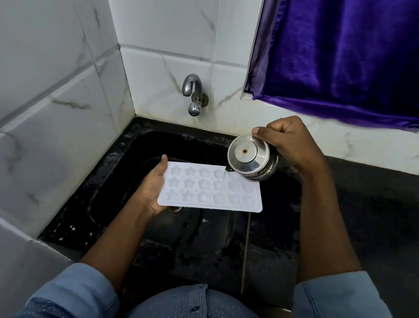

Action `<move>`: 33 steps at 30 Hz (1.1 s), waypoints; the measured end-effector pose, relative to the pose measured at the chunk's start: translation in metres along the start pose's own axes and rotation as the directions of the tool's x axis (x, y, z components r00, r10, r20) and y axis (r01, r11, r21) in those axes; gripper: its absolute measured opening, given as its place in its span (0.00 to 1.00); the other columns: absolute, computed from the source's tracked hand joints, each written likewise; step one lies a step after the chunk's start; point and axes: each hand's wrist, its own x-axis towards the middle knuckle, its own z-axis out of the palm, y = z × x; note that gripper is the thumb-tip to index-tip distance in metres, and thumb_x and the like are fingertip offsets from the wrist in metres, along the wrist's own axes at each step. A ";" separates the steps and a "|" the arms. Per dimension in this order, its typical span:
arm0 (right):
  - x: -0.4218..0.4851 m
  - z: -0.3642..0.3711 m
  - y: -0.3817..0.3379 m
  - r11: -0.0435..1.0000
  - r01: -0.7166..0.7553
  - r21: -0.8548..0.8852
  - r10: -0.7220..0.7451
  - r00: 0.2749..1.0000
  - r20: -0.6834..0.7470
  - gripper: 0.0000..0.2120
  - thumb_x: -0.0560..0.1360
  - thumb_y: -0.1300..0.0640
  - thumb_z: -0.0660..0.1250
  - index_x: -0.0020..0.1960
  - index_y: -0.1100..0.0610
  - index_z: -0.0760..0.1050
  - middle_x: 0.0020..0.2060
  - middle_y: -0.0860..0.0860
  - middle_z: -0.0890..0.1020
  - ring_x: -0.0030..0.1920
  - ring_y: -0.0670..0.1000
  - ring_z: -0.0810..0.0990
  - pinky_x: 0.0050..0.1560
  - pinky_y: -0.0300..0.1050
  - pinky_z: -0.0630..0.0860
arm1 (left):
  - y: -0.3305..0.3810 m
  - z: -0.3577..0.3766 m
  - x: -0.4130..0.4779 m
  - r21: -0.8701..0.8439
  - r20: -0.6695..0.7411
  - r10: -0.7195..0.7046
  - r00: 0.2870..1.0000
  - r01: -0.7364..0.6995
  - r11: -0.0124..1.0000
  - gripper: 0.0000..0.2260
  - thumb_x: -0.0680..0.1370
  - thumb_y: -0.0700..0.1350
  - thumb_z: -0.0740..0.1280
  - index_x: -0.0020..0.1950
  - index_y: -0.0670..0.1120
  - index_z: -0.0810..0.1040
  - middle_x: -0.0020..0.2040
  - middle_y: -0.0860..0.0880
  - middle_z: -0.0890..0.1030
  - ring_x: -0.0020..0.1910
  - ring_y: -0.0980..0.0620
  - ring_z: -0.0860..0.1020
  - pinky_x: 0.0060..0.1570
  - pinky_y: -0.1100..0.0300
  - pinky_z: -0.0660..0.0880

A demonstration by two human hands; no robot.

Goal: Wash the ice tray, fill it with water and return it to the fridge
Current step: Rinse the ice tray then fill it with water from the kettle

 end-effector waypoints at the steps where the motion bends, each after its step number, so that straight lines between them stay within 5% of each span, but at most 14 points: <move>1: 0.000 0.000 0.000 1.000 -0.001 -0.004 0.001 1.000 0.000 0.27 0.78 0.56 0.74 0.32 0.71 0.64 0.29 0.55 0.62 0.28 0.50 0.61 0.32 0.44 0.60 | 0.000 0.000 0.000 0.001 0.000 0.000 1.000 0.000 1.000 0.35 0.84 0.68 0.51 0.67 0.41 0.80 0.64 0.37 0.84 0.57 0.37 0.86 0.64 0.37 0.75; 12: 0.002 0.001 0.001 1.000 -0.002 -0.007 0.001 1.000 -0.013 0.27 0.78 0.57 0.74 0.31 0.70 0.63 0.27 0.53 0.61 0.27 0.48 0.60 0.31 0.42 0.60 | -0.003 0.000 0.005 0.021 0.034 -0.032 0.999 0.031 0.999 0.38 0.82 0.71 0.51 0.72 0.43 0.79 0.69 0.37 0.81 0.67 0.33 0.79 0.54 0.39 0.79; 16: 0.003 0.006 -0.002 1.000 0.003 -0.017 -0.004 1.000 -0.013 0.27 0.78 0.56 0.74 0.32 0.70 0.63 0.26 0.53 0.61 0.27 0.48 0.60 0.30 0.41 0.60 | -0.005 0.002 0.006 -0.014 0.017 -0.029 0.999 0.029 0.999 0.36 0.83 0.70 0.52 0.68 0.42 0.81 0.68 0.37 0.82 0.62 0.36 0.84 0.67 0.36 0.73; 23: 0.005 0.017 -0.008 1.000 0.026 -0.012 -0.026 1.000 -0.002 0.28 0.77 0.56 0.75 0.33 0.74 0.64 0.29 0.56 0.62 0.29 0.53 0.60 0.31 0.43 0.59 | -0.003 0.012 0.000 -0.013 0.031 -0.047 0.998 0.047 0.999 0.38 0.83 0.70 0.52 0.75 0.40 0.74 0.69 0.37 0.81 0.65 0.36 0.81 0.59 0.40 0.78; 33: 0.008 0.026 -0.011 1.000 0.028 -0.010 -0.028 0.999 0.024 0.27 0.77 0.55 0.74 0.34 0.75 0.67 0.28 0.55 0.64 0.28 0.51 0.62 0.32 0.43 0.60 | -0.004 0.011 -0.005 -0.023 0.084 -0.079 0.993 0.082 0.996 0.38 0.83 0.70 0.51 0.71 0.40 0.77 0.66 0.36 0.82 0.59 0.36 0.85 0.48 0.43 0.84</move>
